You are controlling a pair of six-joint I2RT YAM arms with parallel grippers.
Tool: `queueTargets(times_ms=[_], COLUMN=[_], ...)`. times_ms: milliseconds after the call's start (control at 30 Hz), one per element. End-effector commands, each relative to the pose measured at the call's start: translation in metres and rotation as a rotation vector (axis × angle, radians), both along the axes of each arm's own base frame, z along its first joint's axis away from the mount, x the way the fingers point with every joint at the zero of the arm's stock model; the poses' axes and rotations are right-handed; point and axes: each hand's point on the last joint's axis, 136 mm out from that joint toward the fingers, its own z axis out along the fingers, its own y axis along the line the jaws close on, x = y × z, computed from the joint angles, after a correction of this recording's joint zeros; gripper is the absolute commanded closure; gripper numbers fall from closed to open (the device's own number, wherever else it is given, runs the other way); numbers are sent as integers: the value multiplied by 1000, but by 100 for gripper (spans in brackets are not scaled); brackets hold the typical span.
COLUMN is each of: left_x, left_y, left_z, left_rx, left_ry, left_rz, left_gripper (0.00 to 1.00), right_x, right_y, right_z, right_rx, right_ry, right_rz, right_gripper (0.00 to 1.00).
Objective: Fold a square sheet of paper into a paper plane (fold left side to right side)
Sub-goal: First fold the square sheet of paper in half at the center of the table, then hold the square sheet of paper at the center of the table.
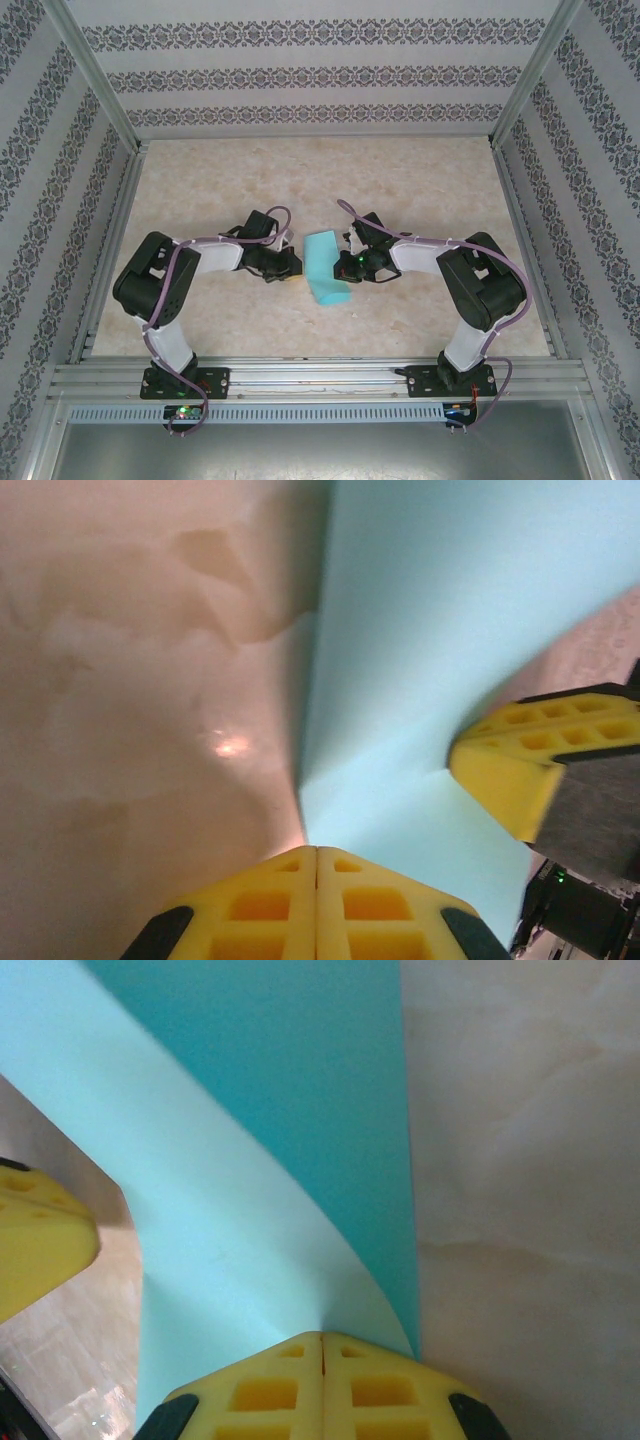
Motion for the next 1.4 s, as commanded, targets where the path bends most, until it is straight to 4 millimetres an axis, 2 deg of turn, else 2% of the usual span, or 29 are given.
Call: queueTargets(times_ms=[0,100,300,667,767,900,1067,1167,1367], left_x=[1,4,3,-11,-14,-17,-17,-17,-17], left_y=[-18,-35,-49,-47,-42,-39,-36,-37,-37], left_z=[25,30,8,-29,-35,-42,-44,-43,-44], left_rx=[-47,-90,-66,1,29,50,67,69,67], left_ry=[-51,-57,-16,65,76,90,93,88,93], left_rz=[-43,-55,-80,-86,-86,-89,-88,-92,-90], left_gripper=[94,94,94,94,94,94,94,94,94], right_x=[-35,-34,-34,-30,-22,-4,15,24,37], right_y=[-43,-42,-40,-31,-21,-1,12,19,36], right_z=[-48,-48,-47,-39,-28,1,31,36,28], right_rx=[-232,-231,-230,-191,-135,-17,78,108,117], right_ry=[140,138,140,124,88,8,-73,-91,-87], right_rz=[-22,-22,-17,1,-1,-2,-11,-14,-7], right_gripper=[100,100,100,100,100,100,100,100,100])
